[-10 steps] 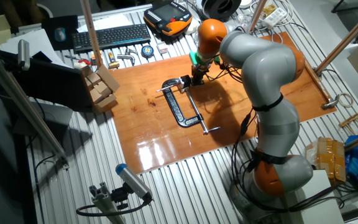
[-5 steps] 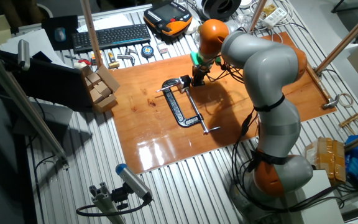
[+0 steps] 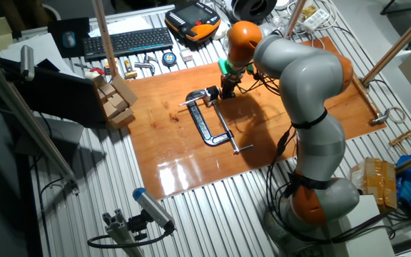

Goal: Sharpen the pencil with a pencil sharpener

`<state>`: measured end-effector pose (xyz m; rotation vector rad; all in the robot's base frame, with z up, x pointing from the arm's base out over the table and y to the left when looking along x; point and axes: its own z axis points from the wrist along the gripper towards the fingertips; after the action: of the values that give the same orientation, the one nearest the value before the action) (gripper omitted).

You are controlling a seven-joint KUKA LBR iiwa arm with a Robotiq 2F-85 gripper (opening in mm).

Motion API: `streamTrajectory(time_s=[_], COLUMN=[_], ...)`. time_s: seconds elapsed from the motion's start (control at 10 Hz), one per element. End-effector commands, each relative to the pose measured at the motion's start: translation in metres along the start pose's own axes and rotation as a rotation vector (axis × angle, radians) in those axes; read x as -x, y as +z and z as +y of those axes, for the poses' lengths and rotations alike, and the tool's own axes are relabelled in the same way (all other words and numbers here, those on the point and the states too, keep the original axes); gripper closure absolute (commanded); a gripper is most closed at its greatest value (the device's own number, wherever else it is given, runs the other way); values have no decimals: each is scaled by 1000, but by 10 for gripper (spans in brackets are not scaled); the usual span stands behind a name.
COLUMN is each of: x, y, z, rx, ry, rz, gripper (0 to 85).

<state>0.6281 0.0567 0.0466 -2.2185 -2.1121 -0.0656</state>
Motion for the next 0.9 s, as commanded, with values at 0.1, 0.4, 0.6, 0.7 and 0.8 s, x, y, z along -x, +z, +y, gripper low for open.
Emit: streamTrajectory(time_s=[0.1, 0.4, 0.6, 0.7, 0.8], x=[1, 2, 1, 0, 0], y=[1, -3, -4, -5, -7], z=[-4, -8, -9, -9, -9], rx=[3, -5, -6, -9, -14], ry=[0, 1, 11, 14, 18], rz=[2, 3, 0, -4, -4], gripper=[850, 850, 850, 850, 850])
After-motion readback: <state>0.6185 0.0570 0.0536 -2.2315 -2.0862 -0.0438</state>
